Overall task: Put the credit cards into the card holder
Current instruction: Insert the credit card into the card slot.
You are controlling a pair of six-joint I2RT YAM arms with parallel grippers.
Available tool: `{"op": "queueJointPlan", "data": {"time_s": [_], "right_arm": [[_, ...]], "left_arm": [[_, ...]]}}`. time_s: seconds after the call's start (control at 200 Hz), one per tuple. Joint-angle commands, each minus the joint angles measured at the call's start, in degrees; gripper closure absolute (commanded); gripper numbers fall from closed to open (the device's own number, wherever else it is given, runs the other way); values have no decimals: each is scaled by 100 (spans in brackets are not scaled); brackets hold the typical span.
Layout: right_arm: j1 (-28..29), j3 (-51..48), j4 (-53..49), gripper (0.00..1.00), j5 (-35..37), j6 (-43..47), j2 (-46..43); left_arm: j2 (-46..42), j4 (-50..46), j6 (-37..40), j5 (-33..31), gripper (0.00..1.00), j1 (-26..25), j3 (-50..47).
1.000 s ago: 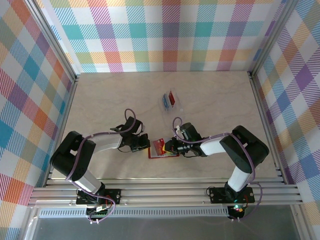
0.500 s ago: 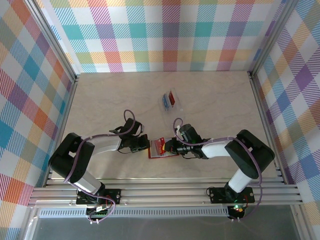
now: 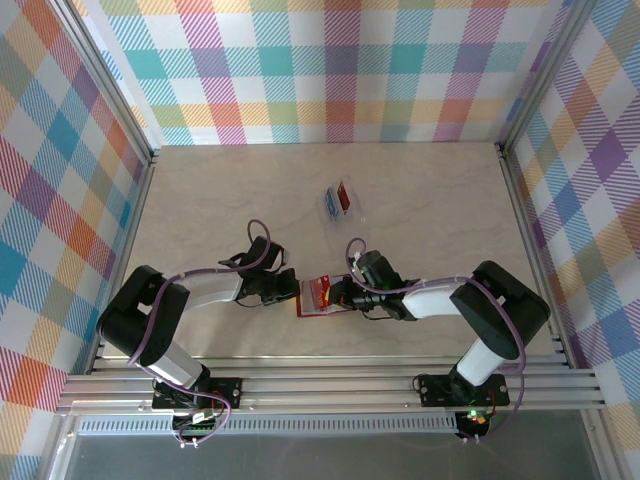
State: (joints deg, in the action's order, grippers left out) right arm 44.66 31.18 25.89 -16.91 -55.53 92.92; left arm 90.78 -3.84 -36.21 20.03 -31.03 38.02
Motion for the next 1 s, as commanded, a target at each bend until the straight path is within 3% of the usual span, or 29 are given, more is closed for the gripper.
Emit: {"op": "queueJointPlan", "data": {"time_s": [0.0,0.56,0.755,0.9,0.995], "right_arm": [[130,-18,-126,100,257,-134,196],[481,238,439,100,174,-214,538],[491,265,212,100,216,-101,439],[491,353,-226,91,233,131,327],[495,517,-852,75,294,430,108]], "left_arm": [[557,-536,-80,-526,100,-233,-422],[826,-311,-173,-534,100,-387,-423],[885,-270,-181,-518,100,-395,-426],[878,-306,-168,-533,100,-395,-409],[866,-350,-167,-554,100,-394,-392]]}}
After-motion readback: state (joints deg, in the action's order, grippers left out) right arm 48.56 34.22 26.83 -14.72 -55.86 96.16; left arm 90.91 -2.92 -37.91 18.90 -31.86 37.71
